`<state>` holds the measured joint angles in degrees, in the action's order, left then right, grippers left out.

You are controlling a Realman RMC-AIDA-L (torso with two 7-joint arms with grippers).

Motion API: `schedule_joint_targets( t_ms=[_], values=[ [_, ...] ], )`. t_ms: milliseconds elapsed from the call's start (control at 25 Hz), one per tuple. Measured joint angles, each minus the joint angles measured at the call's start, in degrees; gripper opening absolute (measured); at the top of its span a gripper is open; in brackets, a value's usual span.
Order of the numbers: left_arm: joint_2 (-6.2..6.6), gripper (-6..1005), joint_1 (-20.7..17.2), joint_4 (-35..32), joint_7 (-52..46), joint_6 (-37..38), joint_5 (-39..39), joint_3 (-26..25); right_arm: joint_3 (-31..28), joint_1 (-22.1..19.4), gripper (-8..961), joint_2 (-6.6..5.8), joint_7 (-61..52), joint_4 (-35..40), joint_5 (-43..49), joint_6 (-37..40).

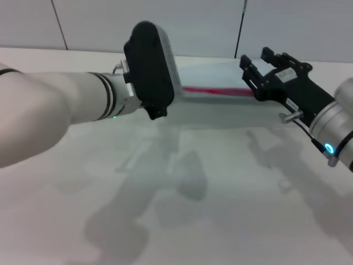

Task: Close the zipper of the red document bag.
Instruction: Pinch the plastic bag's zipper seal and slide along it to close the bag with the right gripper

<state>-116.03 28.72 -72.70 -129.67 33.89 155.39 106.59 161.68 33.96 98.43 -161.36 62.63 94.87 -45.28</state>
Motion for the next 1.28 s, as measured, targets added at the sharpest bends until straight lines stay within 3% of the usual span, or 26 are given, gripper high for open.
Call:
schedule_joint_targets(
  t_ms=[280,520,760,1040,1280],
  values=[
    [0.11,55,-5.2,-10.3,0.2,0.0,0.1,-0.2,-4.0,-1.7,483,-1.83,0.0,2.8,7.6,2.0],
    [-0.09,55,-6.7,-11.9,-0.1,-1.6,0.0,-0.8,-7.6,-2.8,484,-5.33,0.7,7.1,11.3,6.0],
    [-0.13,54,-8.1,-13.3,-0.1,-3.5,-0.3,-0.6,-11.3,-2.9,483,-6.87,0.7,10.0,15.8,12.1],
    [-0.27,54,-8.3,-15.3,-0.2,-3.7,-0.5,-0.3,-19.2,-3.2,483,-6.50,0.7,11.8,23.7,24.5],
    [-0.32,53,-8.3,-17.3,-0.6,-3.7,-0.5,-0.1,-24.9,-3.5,474,-4.06,1.0,10.7,29.7,31.3]
  ],
)
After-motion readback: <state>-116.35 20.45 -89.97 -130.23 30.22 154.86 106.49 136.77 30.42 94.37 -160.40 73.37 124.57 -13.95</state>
